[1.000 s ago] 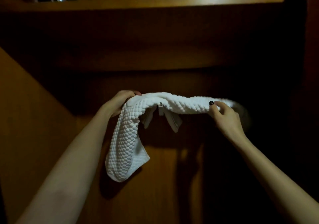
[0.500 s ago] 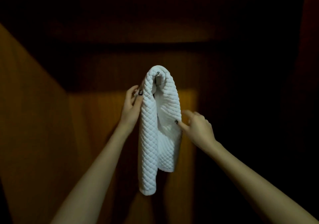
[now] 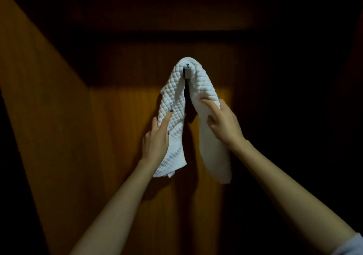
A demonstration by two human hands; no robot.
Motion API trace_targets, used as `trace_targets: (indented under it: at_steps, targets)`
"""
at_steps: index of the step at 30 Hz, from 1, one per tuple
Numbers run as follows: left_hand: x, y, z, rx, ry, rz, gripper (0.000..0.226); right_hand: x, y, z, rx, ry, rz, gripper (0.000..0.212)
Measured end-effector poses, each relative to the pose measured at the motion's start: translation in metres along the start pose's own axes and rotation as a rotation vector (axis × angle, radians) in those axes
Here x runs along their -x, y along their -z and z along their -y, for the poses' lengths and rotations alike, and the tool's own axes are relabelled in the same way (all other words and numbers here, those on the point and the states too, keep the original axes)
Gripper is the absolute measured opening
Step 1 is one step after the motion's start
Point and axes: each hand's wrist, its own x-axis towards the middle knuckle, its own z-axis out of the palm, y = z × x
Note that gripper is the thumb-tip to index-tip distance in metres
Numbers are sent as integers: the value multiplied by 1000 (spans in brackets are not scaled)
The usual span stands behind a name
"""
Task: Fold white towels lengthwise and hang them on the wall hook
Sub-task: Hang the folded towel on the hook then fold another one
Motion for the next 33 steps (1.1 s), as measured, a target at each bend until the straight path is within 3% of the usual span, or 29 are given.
trace_targets:
  at_steps: [4, 7, 13, 18, 23, 27, 33]
  targets:
    - [-13, 6, 3, -215, 34, -30, 86, 15, 15, -8, 136, 43, -24, 55]
    - [-11, 4, -5, -283, -35, -11, 85, 28, 7, 7, 168, 39, 36, 51]
    - [-19, 9, -8, -28, -67, 69, 63, 25, -5, 18, 100, 10, 58, 47]
    - [-71, 34, -38, 141, -238, -84, 47, -14, 1, 12, 67, 78, 2, 48]
    - [-88, 41, -39, 15, -307, -164, 32, -39, 5, 14, 108, 154, -21, 59]
    - [-103, 59, -22, -138, -322, -231, 35, -54, 18, 3, 205, 91, -128, 57]
    - [-136, 102, -4, -297, -434, -238, 39, -80, 47, -16, 223, 183, -239, 44]
